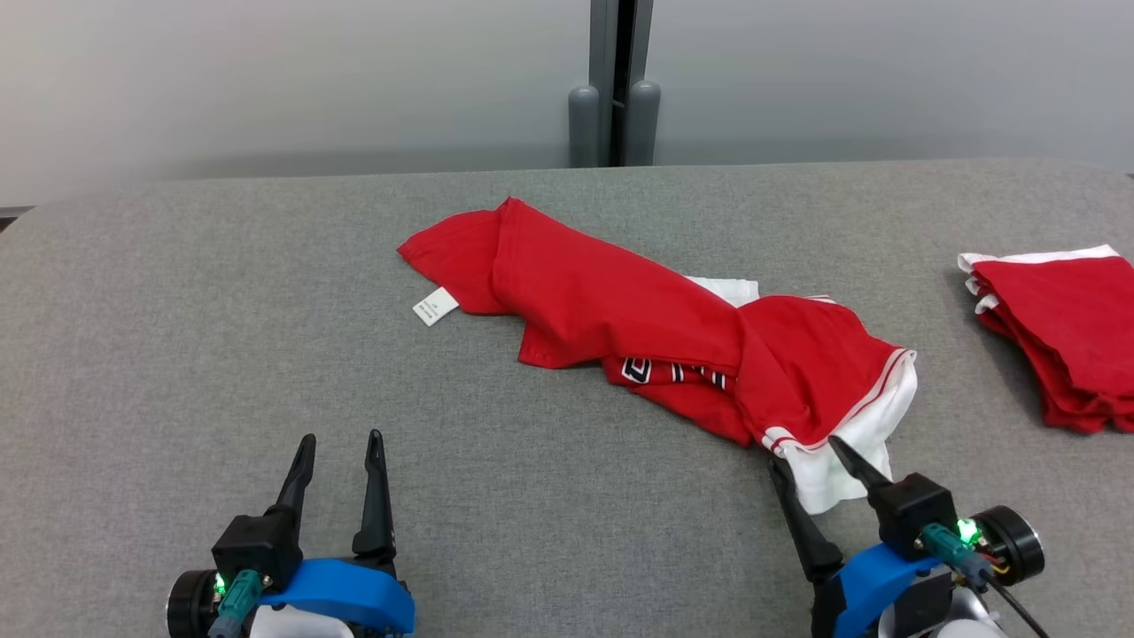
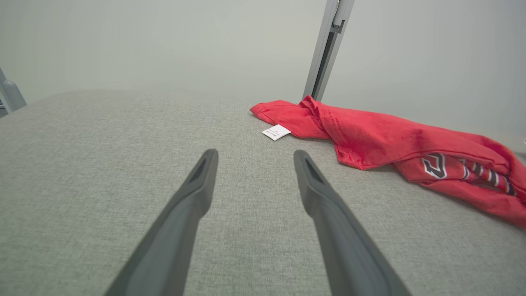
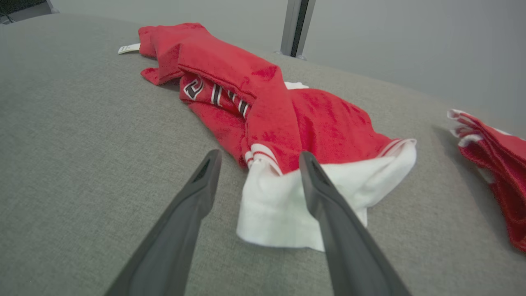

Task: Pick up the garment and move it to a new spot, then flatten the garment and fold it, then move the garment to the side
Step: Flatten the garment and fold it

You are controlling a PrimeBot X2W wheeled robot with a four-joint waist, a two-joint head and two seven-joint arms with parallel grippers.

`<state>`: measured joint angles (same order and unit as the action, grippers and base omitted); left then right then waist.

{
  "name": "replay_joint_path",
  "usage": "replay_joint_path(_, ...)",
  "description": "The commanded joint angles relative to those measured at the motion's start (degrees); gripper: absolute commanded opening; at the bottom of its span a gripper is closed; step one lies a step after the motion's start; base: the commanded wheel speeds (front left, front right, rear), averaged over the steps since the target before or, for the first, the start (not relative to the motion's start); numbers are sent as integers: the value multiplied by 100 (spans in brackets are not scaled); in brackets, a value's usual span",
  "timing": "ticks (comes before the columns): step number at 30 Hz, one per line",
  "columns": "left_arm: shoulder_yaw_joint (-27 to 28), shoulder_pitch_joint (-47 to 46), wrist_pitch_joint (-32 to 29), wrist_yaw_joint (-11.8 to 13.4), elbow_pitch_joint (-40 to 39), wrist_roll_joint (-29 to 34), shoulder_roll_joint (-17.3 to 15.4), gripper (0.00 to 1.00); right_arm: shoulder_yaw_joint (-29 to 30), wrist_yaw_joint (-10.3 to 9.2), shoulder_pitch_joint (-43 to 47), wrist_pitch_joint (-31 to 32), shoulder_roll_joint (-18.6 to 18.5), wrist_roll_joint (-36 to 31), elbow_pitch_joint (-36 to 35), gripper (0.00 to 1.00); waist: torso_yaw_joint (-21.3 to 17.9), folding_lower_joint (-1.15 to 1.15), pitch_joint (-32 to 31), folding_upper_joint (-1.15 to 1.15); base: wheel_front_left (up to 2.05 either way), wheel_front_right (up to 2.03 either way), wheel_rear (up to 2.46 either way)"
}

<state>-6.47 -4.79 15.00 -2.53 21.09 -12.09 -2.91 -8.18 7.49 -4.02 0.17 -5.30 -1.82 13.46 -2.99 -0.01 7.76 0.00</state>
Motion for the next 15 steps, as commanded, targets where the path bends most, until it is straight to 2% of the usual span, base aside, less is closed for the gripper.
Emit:
replay_joint_path(1, 2, 27, 26, -6, -10, 26, 3, 100, 60, 0, -80, -100, 28, 49, -185, 100, -38, 1, -57, 0, 0, 0, 0)
replay_joint_path(8, -94, -25, 26, -49, 18, 75, 3, 100, 404, 0, -194, -417, 130, 131, -731, 100, -144, 1, -145, 0, 0, 0, 0)
replay_joint_path(15, -328, -474, 26, -160, 348, 205, 0, 100, 698, 0, -368, -775, 231, 61, -708, 100, -273, 1, -9, 0, 0, 0, 0)
